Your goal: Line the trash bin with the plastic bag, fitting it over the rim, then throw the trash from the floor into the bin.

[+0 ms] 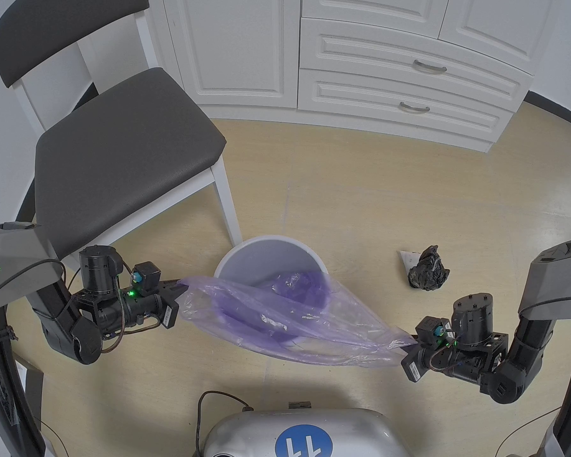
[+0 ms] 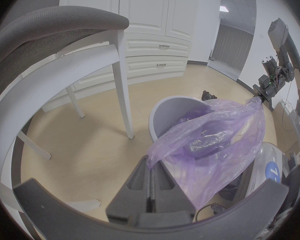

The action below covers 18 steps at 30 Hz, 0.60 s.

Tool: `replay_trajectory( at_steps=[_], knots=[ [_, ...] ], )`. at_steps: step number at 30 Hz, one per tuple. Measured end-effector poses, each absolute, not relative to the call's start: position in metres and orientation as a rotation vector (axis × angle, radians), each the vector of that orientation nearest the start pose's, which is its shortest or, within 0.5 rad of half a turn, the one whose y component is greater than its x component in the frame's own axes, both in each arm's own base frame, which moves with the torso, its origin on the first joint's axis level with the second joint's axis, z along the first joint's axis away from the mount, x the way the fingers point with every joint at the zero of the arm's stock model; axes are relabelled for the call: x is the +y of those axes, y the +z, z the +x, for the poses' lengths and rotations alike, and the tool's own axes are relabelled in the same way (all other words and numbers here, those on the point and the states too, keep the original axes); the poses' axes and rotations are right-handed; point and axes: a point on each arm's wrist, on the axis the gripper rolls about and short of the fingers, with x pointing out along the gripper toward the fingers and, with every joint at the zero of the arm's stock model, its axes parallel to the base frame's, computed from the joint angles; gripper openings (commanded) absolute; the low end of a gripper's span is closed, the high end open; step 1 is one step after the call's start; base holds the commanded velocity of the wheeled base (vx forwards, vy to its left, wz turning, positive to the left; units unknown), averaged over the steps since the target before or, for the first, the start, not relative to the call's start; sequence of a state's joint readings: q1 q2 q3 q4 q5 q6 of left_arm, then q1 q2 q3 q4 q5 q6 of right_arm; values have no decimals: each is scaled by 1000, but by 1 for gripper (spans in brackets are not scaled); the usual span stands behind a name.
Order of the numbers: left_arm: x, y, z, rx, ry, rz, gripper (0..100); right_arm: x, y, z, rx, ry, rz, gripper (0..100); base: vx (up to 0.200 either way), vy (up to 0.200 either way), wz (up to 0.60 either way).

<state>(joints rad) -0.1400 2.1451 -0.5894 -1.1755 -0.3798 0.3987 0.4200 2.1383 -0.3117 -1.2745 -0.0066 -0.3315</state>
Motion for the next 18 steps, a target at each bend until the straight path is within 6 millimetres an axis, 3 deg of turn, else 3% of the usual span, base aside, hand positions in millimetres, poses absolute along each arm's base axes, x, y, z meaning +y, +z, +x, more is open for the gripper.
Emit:
replay_trajectory(
  at_steps=[18],
  knots=[
    [-52, 37, 308, 344, -645, 428, 0, 120, 1, 235, 527, 575, -460, 0, 0, 0, 0]
  ],
)
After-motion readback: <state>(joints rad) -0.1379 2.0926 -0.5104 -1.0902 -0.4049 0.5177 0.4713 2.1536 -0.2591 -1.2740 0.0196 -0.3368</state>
